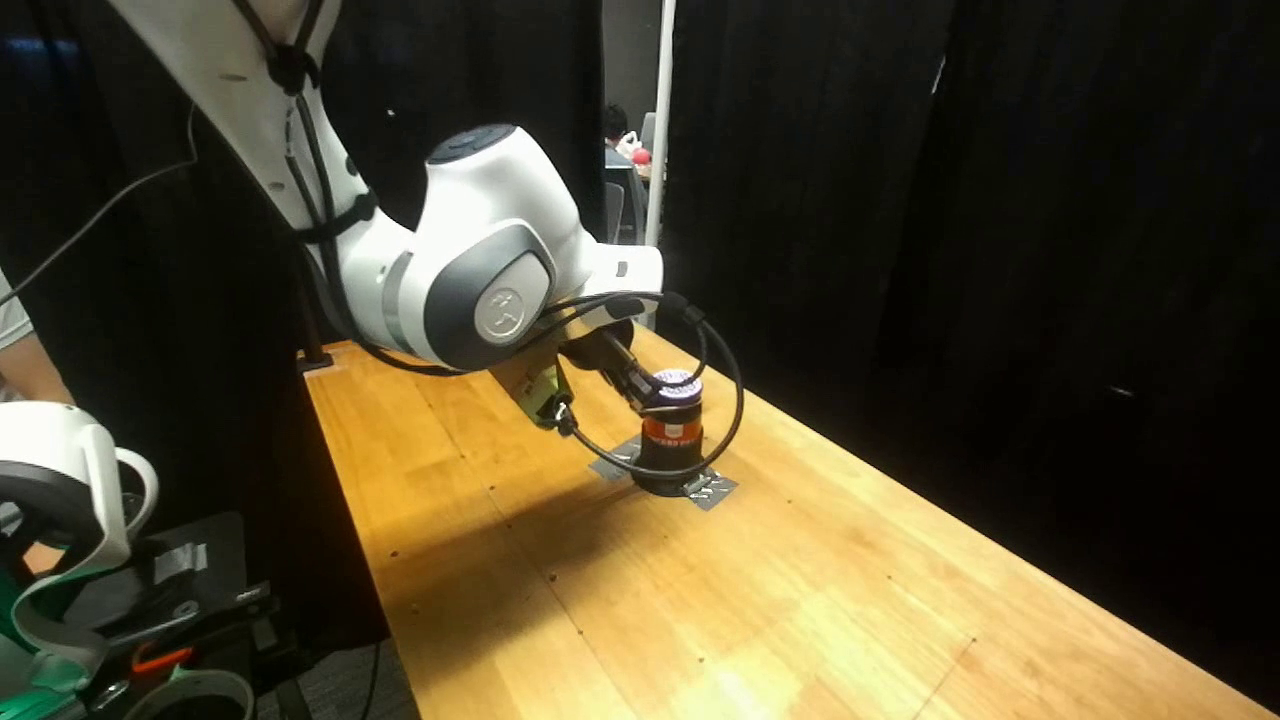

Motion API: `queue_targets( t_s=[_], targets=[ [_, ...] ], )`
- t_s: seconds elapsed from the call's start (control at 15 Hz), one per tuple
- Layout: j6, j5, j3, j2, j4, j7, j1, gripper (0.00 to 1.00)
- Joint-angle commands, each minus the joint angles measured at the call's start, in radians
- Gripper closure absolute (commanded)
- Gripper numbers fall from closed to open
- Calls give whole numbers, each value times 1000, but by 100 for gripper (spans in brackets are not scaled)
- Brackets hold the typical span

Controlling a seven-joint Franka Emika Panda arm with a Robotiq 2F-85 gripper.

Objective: Put the elastic around the bottle

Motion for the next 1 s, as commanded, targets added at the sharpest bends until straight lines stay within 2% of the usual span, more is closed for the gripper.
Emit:
queue_targets(
  t_s=[0.0, 0.2, 0.6, 0.67, 0.93],
  targets=[
    [147, 0, -41, -34, -97, -7, 50, 100],
    [259, 4, -29, -35, -143, -12, 47, 100],
    [500, 141, -80, 10, -189, -81, 120, 100],
    [524, 224, 59, 7, -197, -168, 3, 100],
    [608, 304, 159, 24, -213, -223, -54, 100]
  ],
)
